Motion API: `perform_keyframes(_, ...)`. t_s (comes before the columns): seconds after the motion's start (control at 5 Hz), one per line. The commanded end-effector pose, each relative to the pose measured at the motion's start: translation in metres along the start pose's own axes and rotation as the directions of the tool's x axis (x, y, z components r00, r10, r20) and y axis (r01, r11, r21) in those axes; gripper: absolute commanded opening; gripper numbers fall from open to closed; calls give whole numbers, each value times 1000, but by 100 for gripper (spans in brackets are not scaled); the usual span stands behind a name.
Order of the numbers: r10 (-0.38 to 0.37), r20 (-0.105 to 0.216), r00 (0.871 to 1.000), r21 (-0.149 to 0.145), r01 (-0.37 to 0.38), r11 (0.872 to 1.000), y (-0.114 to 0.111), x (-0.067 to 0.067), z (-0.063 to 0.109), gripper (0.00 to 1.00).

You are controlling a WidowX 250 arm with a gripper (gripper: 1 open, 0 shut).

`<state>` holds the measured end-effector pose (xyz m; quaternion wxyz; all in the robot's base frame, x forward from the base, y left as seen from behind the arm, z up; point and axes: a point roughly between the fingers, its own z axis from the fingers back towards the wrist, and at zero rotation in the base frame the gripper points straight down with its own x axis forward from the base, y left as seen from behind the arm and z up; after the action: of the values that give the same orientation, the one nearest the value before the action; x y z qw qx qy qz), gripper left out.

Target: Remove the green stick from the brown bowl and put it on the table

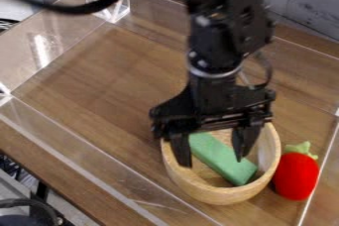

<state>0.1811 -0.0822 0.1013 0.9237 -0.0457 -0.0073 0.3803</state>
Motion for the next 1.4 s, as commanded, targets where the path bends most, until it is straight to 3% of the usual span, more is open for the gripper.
perform_keyframes(0.0,156,18,988,-67,-155,986,1,-3,1,100)
perform_keyframes(0.2,245,-2,970,-101,-244,965,2,-1,-2,100)
perform_keyframes(0.6,291,-55,955,-123,-296,947,-30,-7,-8,100)
perform_keyframes(1.0,450,-52,891,-163,-453,877,-32,1,10,100)
perform_keyframes(1.2,459,-48,887,-184,-459,869,-36,-5,11,100)
